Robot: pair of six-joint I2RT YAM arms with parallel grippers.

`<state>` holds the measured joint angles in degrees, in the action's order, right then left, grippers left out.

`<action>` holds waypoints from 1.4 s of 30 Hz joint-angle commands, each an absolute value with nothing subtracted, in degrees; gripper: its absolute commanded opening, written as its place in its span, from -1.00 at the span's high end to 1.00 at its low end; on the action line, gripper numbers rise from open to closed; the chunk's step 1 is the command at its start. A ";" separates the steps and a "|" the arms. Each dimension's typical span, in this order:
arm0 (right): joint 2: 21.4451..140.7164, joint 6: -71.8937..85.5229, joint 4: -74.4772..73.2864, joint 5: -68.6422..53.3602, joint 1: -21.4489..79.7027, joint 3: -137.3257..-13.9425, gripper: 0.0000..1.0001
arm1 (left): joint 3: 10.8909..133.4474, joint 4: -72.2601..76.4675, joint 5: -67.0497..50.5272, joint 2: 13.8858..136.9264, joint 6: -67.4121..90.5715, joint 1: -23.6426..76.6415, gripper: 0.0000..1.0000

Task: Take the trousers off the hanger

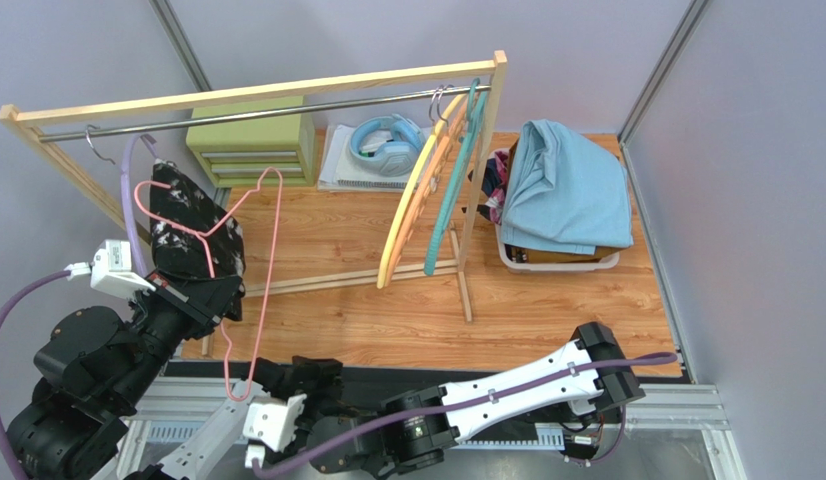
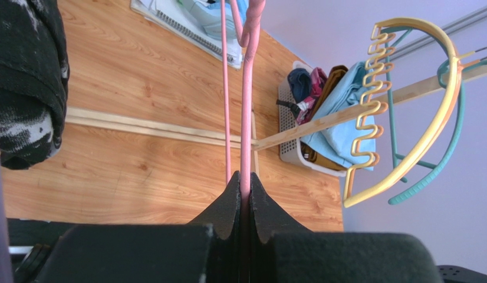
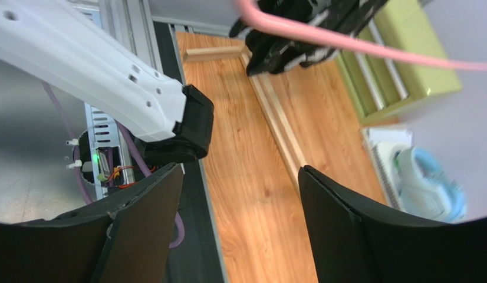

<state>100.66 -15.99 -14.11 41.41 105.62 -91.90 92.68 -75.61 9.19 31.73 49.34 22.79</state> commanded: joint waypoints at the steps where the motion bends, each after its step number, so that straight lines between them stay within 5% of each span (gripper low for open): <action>1: 97.57 -27.51 -2.37 42.03 107.84 -92.90 -0.54 | 92.03 -79.54 10.28 32.61 51.07 22.59 1.00; 13: 88.24 -10.82 -15.19 11.81 103.45 -94.99 -0.70 | 81.92 -63.29 0.36 24.79 43.60 22.59 1.00; 25: 101.59 16.15 -22.76 5.10 98.09 -110.82 -0.58 | 77.97 -56.25 -1.24 21.01 38.85 22.59 1.00; 39: 106.61 31.64 -19.34 5.97 95.01 -113.47 -0.21 | 75.94 -55.11 -1.41 20.65 39.11 22.59 1.00; 42: 106.61 31.73 -19.34 7.64 95.01 -113.12 0.15 | 75.85 -55.02 -1.58 20.57 39.02 22.59 1.00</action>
